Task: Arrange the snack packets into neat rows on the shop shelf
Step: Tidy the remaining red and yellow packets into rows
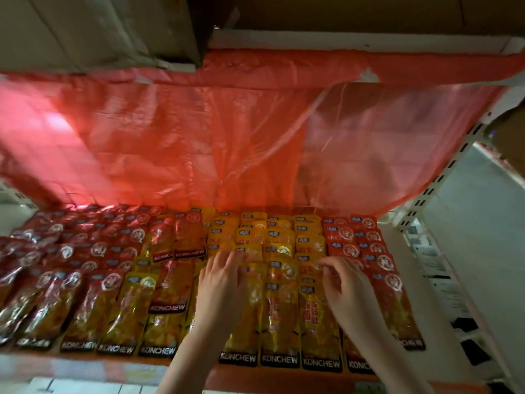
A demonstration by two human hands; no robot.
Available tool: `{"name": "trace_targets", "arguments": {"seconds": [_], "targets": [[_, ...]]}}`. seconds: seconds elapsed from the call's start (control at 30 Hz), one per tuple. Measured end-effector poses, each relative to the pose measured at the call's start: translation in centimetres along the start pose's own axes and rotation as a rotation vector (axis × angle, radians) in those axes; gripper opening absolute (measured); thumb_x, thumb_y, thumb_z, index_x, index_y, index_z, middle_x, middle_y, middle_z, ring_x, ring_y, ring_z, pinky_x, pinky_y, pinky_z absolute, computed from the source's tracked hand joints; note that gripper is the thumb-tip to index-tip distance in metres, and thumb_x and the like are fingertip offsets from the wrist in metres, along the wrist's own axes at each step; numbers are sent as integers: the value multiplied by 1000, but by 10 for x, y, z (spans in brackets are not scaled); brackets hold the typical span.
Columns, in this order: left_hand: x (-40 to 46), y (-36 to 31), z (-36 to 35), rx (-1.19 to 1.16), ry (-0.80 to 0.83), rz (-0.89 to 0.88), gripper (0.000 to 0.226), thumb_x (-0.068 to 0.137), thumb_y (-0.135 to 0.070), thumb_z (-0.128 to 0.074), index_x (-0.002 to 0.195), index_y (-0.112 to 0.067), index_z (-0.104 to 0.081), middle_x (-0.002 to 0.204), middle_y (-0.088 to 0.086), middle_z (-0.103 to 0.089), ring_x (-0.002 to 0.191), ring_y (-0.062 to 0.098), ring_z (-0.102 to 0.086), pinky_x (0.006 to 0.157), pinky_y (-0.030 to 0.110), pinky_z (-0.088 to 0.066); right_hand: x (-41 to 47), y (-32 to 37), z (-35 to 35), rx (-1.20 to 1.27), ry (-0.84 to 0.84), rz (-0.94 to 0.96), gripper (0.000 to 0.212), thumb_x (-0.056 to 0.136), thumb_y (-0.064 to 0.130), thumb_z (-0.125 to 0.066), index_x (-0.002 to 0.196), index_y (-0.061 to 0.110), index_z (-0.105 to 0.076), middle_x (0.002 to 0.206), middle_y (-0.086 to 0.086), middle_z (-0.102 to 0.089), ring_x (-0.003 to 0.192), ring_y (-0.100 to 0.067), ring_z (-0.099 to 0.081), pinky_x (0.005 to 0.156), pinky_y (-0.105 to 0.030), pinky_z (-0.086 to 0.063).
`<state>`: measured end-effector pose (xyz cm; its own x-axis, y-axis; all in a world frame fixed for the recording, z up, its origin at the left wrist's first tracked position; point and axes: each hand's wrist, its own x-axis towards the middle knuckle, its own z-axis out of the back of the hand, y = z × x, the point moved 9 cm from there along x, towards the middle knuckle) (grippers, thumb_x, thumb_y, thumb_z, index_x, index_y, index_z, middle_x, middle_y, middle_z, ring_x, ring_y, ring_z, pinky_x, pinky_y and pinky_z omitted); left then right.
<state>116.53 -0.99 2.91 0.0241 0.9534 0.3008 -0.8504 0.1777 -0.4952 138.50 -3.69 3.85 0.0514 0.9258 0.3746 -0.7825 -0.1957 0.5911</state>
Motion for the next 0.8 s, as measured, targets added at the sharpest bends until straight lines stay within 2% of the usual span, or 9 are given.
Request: {"name": "trace_targets", "arguments": {"seconds": [0.07,0.13,0.23,0.33,0.43,0.57,0.63,0.8], "targets": [[4,21,16,64,-41,27,28,84,-14,-61,111,-17,-59,106,3,-60,96,26,-55,80,39,-44,5,14,-18,33,41,27,18,88,5,-60,103,14,-65,97,9,-63,79,3,-57,71,-2,-42],[8,46,29,114,-55,75,28,82,-18,-62,109,-13,-58,104,8,-59,94,31,-55,77,42,-44,10,28,-35,66,76,39,17,90,10,-57,105,15,-64,99,9,-62,81,0,-60,74,-8,-47],[13,81,41,165,-28,190,32,84,-12,-57,116,-10,-54,115,12,-56,106,33,-50,86,45,-41,14,52,-57,68,100,81,15,91,13,-56,103,19,-64,97,13,-61,80,5,-58,73,-8,-47],[17,106,46,181,12,291,39,89,-22,-53,126,-10,-46,131,11,-47,121,31,-42,99,44,-34,15,75,-74,78,119,123,15,91,11,-56,102,18,-64,93,12,-64,61,10,-52,59,-5,-42],[19,117,47,180,34,343,42,92,-33,-49,126,-10,-42,132,11,-46,123,29,-40,101,42,-32,14,88,-89,126,149,112,16,94,12,-52,103,15,-64,83,13,-60,50,-3,-51,43,-11,-35],[23,121,47,226,43,394,57,93,-51,-38,134,-11,-33,134,11,-45,124,29,-40,100,44,-32,11,102,-107,121,200,110,17,95,13,-51,106,18,-63,86,11,-62,55,-5,-54,46,-16,-42],[27,121,46,265,59,418,65,91,-57,-36,138,-13,-29,136,11,-42,125,30,-39,100,45,-32,11,107,-114,122,221,109,18,95,14,-50,106,18,-64,83,12,-62,49,-7,-50,42,-17,-37],[32,125,43,302,53,410,60,91,-52,-45,136,-15,-31,136,4,-41,124,26,-37,99,42,-32,11,115,-121,135,223,102,17,96,14,-49,103,19,-64,77,15,-58,44,-10,-46,39,-14,-28]]}}
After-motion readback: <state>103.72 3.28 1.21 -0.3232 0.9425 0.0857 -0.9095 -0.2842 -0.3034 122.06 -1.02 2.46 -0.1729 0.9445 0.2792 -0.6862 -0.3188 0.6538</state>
